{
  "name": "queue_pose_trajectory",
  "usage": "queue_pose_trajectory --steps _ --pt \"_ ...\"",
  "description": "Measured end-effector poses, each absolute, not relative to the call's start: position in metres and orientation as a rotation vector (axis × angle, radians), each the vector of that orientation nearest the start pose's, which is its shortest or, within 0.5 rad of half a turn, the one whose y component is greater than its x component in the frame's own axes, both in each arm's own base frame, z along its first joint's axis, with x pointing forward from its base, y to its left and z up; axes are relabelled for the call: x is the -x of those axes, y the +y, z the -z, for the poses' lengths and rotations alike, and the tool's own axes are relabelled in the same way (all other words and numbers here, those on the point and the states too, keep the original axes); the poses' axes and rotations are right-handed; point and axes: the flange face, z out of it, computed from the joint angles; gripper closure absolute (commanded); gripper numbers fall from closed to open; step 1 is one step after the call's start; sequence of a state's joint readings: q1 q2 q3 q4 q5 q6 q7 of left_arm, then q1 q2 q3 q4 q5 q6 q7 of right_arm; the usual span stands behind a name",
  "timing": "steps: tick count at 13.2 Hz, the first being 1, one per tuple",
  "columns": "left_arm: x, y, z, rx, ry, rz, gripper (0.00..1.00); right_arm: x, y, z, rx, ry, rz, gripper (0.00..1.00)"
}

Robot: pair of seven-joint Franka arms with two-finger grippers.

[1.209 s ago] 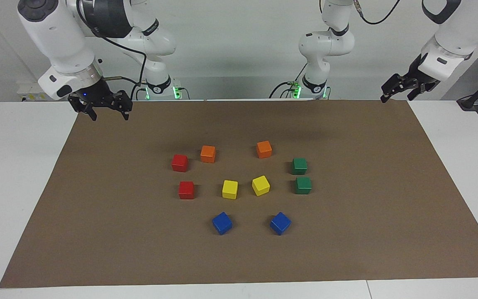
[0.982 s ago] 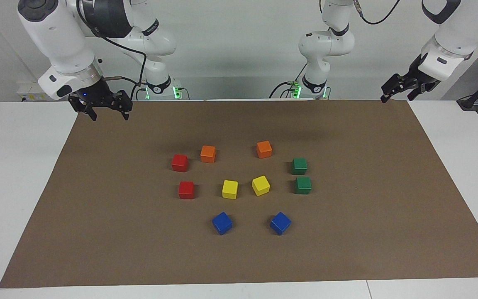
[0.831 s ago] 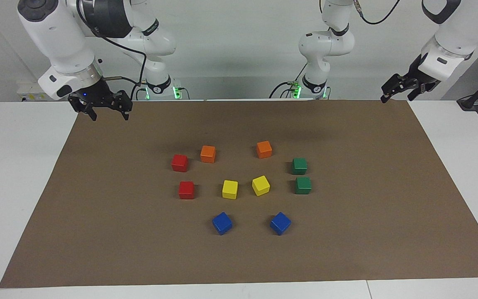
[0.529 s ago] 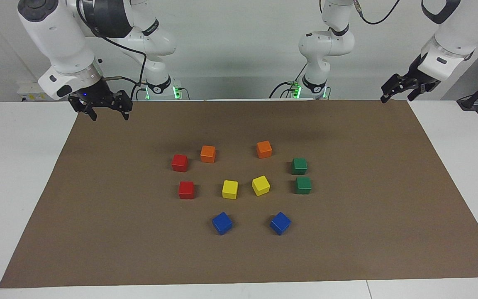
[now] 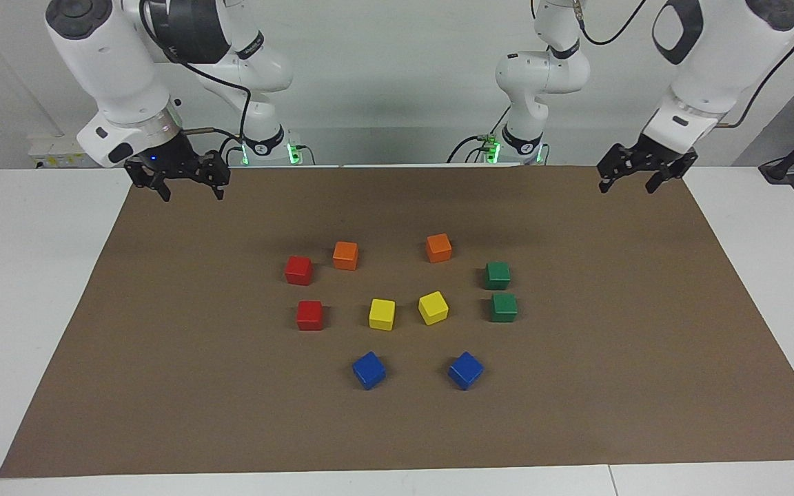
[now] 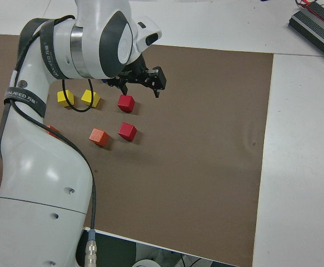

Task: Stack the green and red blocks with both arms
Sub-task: 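Reach the left gripper to a green cube while the right gripper reaches a red cube, then grasp the green cube with the left gripper while the right gripper grasps red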

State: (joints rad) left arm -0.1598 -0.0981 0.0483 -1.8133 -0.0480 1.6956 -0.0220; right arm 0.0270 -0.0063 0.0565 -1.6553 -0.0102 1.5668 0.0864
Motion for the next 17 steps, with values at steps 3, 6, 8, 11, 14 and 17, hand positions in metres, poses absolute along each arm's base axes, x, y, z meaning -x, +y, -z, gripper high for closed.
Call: queue_pose_trajectory --steps 3,6,8,11,14,17 --pt "-0.514 -0.12 -0.529 3.184 0.239 -0.019 0.0 -0.544 0.112 -0.574 3.163 0.072 -0.093 0.0" --pt "-0.507 -0.163 -0.486 3.171 0.326 -0.039 0.0 -0.55 0.142 -0.535 3.164 0.143 -0.102 0.0" --pt "-0.51 -0.188 -0.453 3.167 0.311 -0.051 0.0 -0.556 0.142 -0.5 3.162 0.159 -0.106 0.0" --pt "-0.51 -0.208 -0.407 3.167 0.287 -0.031 0.0 -0.554 0.142 -0.458 3.158 0.157 -0.086 0.0" --pt "-0.512 -0.211 -0.378 3.164 0.287 -0.029 0.0 -0.55 0.144 -0.429 3.151 0.148 -0.045 0.0" --pt "-0.515 -0.213 -0.366 3.162 0.286 -0.027 0.0 -0.542 0.142 -0.401 3.151 0.147 -0.049 0.0"
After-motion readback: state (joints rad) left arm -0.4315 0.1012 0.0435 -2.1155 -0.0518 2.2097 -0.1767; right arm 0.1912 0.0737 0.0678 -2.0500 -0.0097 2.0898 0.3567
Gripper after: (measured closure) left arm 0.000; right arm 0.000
